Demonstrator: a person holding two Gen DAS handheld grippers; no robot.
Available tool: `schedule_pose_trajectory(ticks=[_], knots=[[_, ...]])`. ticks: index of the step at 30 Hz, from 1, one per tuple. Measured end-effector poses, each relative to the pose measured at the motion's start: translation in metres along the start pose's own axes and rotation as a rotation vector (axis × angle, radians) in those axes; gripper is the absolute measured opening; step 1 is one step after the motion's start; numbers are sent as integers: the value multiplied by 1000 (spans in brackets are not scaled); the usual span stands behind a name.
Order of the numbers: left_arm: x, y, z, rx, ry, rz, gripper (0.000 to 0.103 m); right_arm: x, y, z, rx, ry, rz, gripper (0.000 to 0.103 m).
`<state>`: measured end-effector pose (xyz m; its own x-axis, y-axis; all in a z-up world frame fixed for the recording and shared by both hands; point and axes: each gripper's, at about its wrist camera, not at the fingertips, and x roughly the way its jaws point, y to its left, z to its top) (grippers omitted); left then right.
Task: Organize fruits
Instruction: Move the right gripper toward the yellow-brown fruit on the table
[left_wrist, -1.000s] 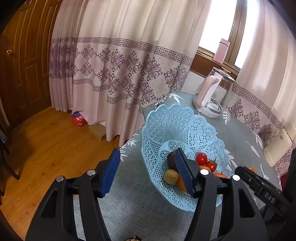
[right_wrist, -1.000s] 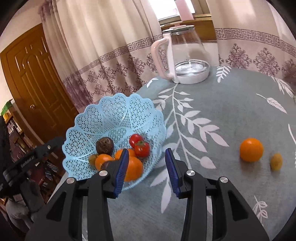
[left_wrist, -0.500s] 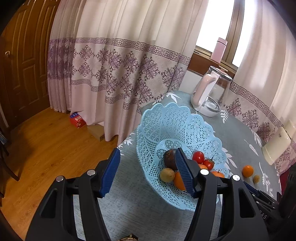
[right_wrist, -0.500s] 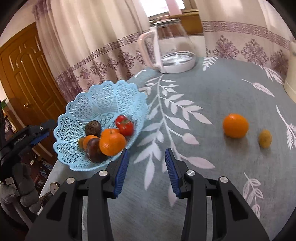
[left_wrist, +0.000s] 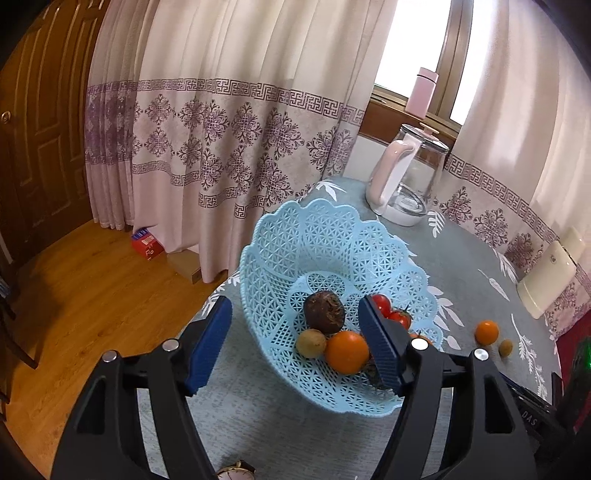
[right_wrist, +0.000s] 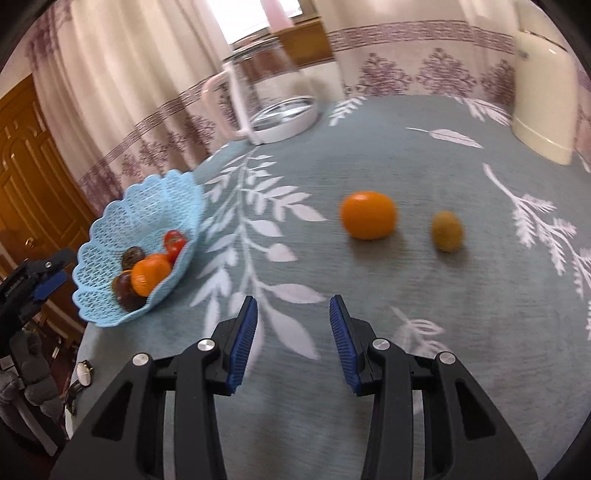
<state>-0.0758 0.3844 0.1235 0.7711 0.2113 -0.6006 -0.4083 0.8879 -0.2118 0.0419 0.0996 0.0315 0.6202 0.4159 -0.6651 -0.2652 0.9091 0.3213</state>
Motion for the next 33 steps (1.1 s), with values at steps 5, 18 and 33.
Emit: schedule_pose_trajectory(ticks=[5, 18, 33], knots=[[0, -7, -1, 10, 3, -5, 73, -7, -28, 2, 61, -15, -42, 41], [-4, -26, -1, 41, -33, 29, 99, -15, -75, 13, 172, -64, -142, 56], [-7, -54, -5, 117, -39, 9, 99, 20, -79, 44, 63, -12, -200, 46]])
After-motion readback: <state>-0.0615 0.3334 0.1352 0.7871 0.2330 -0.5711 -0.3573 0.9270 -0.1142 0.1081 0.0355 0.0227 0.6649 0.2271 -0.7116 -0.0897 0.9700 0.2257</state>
